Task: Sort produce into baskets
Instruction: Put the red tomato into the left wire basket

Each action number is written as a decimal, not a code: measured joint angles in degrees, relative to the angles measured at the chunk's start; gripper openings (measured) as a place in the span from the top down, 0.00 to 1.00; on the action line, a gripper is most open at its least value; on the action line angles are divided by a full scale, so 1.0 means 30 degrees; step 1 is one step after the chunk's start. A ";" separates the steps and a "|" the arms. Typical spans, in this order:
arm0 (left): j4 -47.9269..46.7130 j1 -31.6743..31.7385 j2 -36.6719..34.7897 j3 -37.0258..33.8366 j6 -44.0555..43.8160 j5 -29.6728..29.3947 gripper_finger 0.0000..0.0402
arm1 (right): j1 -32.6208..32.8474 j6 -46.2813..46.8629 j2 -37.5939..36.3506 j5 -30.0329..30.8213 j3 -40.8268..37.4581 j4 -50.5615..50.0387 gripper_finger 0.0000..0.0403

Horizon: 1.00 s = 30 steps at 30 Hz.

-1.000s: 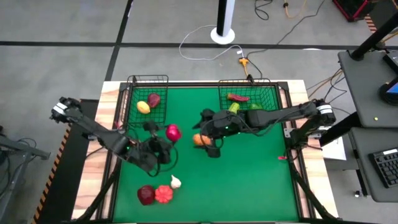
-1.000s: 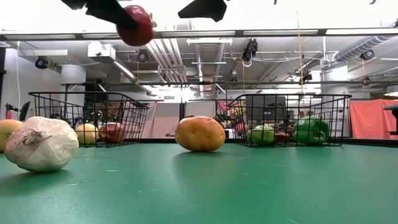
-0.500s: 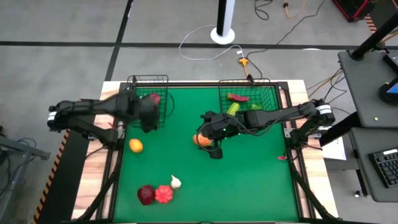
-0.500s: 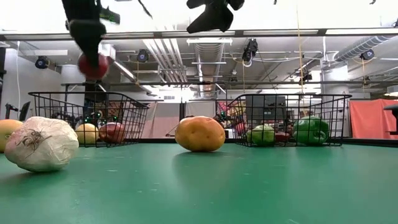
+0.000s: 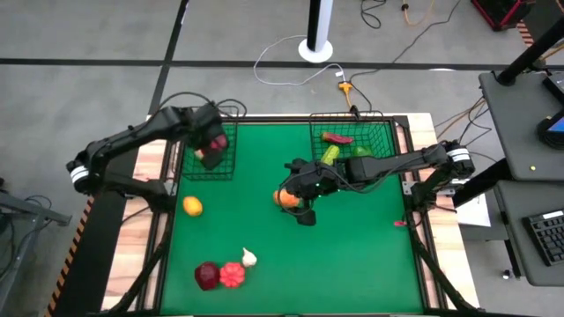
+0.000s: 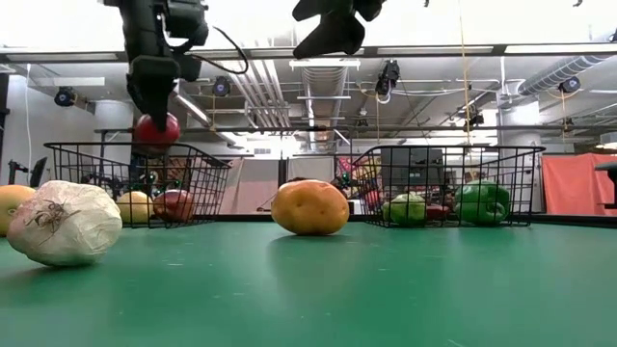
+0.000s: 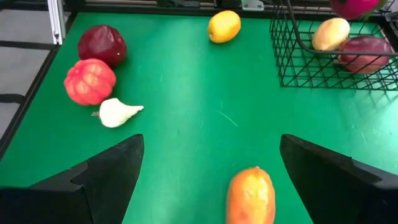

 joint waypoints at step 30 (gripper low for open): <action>0.3650 0.1360 0.2883 -0.3401 -0.2439 -0.0012 0.23 | 0.0000 0.1141 0.0015 -0.0007 -0.0381 -0.0182 0.09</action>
